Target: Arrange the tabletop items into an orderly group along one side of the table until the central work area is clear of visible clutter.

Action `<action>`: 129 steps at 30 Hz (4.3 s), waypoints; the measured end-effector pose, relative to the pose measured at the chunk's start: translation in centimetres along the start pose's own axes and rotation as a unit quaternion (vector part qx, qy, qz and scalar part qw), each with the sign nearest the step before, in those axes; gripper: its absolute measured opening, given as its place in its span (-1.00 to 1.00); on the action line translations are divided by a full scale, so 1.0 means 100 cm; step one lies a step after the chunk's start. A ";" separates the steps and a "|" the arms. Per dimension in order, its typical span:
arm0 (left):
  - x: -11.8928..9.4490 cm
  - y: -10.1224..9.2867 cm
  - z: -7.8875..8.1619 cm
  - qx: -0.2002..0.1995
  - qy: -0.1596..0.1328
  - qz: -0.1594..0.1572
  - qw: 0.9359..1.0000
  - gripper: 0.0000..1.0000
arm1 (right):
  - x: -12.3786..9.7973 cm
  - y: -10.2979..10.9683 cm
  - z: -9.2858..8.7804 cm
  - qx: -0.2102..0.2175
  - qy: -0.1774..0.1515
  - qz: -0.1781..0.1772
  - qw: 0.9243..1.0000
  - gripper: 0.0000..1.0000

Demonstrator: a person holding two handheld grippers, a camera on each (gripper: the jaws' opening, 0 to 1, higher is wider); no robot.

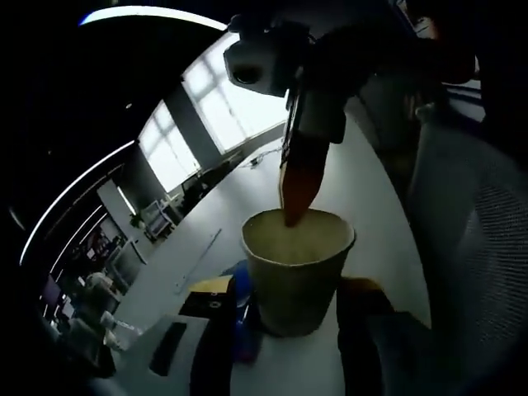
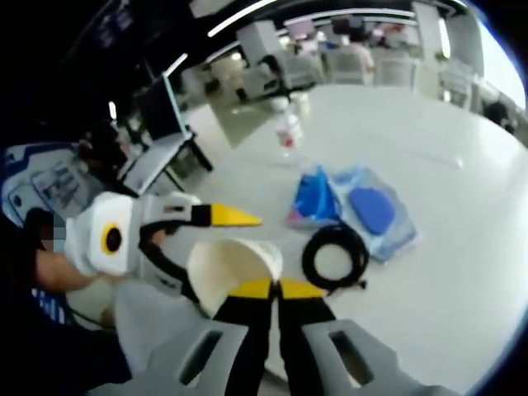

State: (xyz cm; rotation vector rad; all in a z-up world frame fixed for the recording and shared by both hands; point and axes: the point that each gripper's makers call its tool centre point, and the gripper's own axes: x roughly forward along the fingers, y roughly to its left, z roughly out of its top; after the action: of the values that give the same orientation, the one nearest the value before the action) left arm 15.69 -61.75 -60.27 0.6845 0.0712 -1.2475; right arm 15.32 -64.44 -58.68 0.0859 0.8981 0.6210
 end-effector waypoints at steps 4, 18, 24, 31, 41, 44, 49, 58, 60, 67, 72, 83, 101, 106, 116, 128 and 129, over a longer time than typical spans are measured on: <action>0.000 -0.003 0.002 0.020 0.002 0.001 1.000 -0.25 | -0.002 -0.001 0.000 0.001 -0.004 -0.003 1.000 -1.00; -0.002 -0.004 0.004 0.000 -0.007 0.006 1.000 -0.30 | -0.004 0.000 0.001 -0.024 -0.015 -0.005 1.000 -1.00; -0.004 -0.004 0.005 -0.086 -0.031 -0.006 0.996 -0.32 | -0.006 0.002 0.006 -0.023 -0.036 0.006 0.999 -1.00; -0.006 -0.001 0.007 -0.151 -0.052 -0.007 0.987 -0.32 | -0.009 0.007 0.015 -0.026 -0.079 0.027 0.996 -0.97; -0.005 -0.004 0.010 -0.190 -0.065 -0.018 0.979 -0.32 | -0.011 0.015 0.023 -0.030 -0.124 0.046 0.991 -0.82; -0.005 -0.004 0.009 -0.195 -0.065 -0.017 0.979 -0.32 | -0.013 0.015 0.025 -0.041 -0.139 0.046 0.988 -0.66; -0.003 -0.005 0.007 -0.204 -0.061 -0.015 0.977 -0.32 | -0.014 0.011 0.028 -0.056 -0.160 0.033 0.985 -0.20; -0.003 0.000 0.003 -0.216 -0.054 -0.005 0.975 -0.32 | -0.017 0.001 0.029 -0.064 -0.178 0.017 0.982 0.29; -0.003 0.002 0.001 -0.220 -0.052 0.001 0.974 -0.32 | -0.016 0.000 0.027 -0.071 -0.177 0.015 0.982 0.38; -0.001 0.009 -0.008 -0.230 -0.040 0.012 0.972 -0.32 | -0.017 -0.003 0.022 -0.091 -0.184 0.010 0.979 0.79; 0.000 0.018 -0.013 -0.239 -0.038 0.026 0.970 -0.32 | -0.019 -0.006 0.022 -0.101 -0.193 0.008 0.976 1.00; 0.002 0.051 -0.026 -0.269 -0.037 0.082 0.959 -0.32 | -0.020 -0.017 0.018 -0.097 -0.203 -0.004 0.974 1.00; 0.002 0.114 -0.045 -0.302 -0.047 0.162 0.938 -0.31 | -0.011 -0.042 -0.003 -0.060 -0.188 -0.016 0.980 0.99; 0.004 0.133 -0.051 -0.301 -0.047 0.181 0.935 -0.31 | -0.007 -0.050 -0.004 -0.044 -0.190 -0.022 0.981 0.98; 0.015 0.165 -0.071 -0.297 -0.026 0.216 0.930 -0.31 | 0.007 -0.061 -0.002 -0.035 -0.177 -0.018 0.983 0.97; 0.036 0.204 -0.094 -0.316 -0.032 0.259 0.912 -0.31 | 0.019 -0.079 0.007 0.000 -0.182 -0.011 0.983 0.95; 0.038 0.206 -0.095 -0.315 -0.031 0.260 0.912 -0.31 | 0.021 -0.081 0.006 0.002 -0.180 -0.011 0.984 0.95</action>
State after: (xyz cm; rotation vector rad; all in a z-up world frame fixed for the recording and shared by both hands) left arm 38.22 -57.04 -60.38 0.0794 0.2129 -0.6627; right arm 20.55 -69.92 -62.37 0.1862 0.5489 0.5603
